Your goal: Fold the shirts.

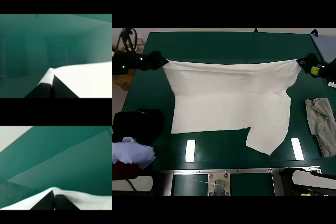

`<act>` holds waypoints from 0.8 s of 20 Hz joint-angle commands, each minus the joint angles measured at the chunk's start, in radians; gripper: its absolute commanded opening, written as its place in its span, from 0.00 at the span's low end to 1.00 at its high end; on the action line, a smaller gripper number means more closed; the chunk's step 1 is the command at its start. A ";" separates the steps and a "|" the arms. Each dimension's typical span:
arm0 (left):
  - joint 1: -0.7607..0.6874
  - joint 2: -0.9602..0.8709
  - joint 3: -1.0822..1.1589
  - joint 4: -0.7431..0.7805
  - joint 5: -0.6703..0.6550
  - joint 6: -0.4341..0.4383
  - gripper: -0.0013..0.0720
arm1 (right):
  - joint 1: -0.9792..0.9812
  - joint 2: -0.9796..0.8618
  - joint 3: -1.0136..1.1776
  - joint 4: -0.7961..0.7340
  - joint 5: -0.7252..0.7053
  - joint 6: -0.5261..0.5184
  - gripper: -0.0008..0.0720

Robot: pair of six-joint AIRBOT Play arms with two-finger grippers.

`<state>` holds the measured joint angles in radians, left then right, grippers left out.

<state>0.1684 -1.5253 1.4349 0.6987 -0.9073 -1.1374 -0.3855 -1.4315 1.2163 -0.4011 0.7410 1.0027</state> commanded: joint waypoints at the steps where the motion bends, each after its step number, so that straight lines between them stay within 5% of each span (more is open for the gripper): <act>1: 0.001 -0.216 0.087 -0.094 0.060 0.039 0.05 | 0.022 -0.275 0.189 0.034 -0.004 0.031 0.03; 6: 0.001 -0.306 0.163 -0.074 0.042 0.030 0.05 | 0.008 -0.410 0.367 -0.019 0.082 0.086 0.03; 13: 0.007 -0.306 0.161 0.154 -0.212 -0.069 0.05 | -0.060 -0.391 0.364 -0.478 0.388 0.202 0.03; 16: 0.003 -0.316 0.148 0.168 -0.256 -0.121 0.05 | -0.052 -0.391 0.322 -0.510 0.401 0.201 0.03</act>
<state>0.1738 -1.8336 1.5917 0.8150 -1.0866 -1.2064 -0.4362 -1.8206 1.5612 -0.8082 1.0786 1.1828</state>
